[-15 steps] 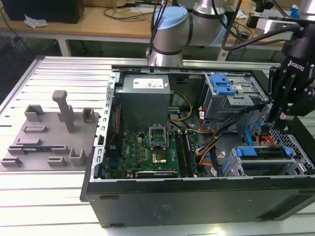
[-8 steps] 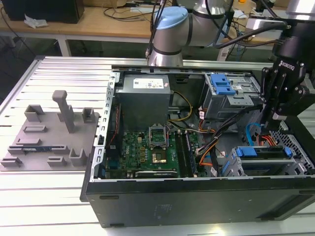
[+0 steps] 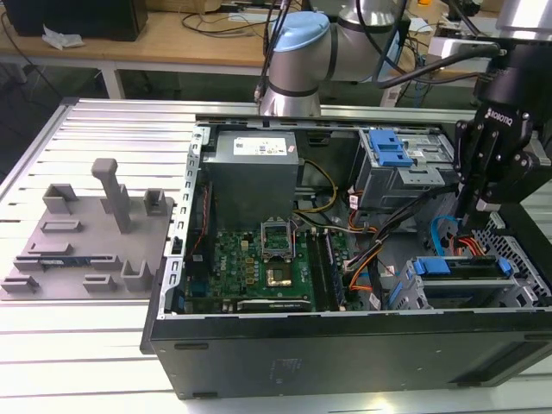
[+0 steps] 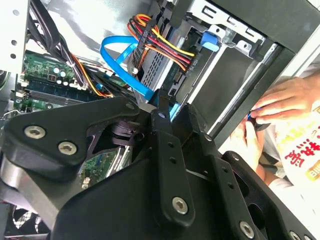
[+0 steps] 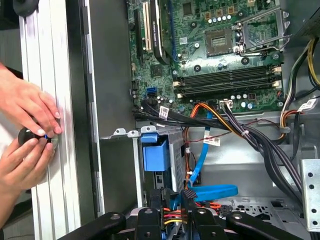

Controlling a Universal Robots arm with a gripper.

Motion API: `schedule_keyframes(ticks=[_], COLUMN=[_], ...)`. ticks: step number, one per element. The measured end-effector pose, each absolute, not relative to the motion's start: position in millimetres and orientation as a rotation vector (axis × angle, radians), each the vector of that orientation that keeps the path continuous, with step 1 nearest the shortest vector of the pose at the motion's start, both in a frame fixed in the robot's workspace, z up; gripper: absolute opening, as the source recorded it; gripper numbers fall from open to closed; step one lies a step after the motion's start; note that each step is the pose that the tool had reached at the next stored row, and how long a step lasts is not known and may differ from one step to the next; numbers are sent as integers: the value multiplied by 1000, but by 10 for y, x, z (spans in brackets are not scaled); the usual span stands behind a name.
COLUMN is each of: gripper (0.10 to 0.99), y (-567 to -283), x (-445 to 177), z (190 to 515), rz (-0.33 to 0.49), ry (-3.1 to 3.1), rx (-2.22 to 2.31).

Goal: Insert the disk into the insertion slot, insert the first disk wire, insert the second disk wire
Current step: 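Insert the second disk wire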

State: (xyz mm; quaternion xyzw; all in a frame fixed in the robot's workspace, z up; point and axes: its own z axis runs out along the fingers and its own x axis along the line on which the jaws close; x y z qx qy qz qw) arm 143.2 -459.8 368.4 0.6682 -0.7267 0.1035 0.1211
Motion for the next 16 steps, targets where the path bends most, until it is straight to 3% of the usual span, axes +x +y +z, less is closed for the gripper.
schedule_keyframes(ticks=[16], gripper=[302], y=[-4591], x=[1401], z=[3638], rz=[329], ry=[-2138], rx=[1925])
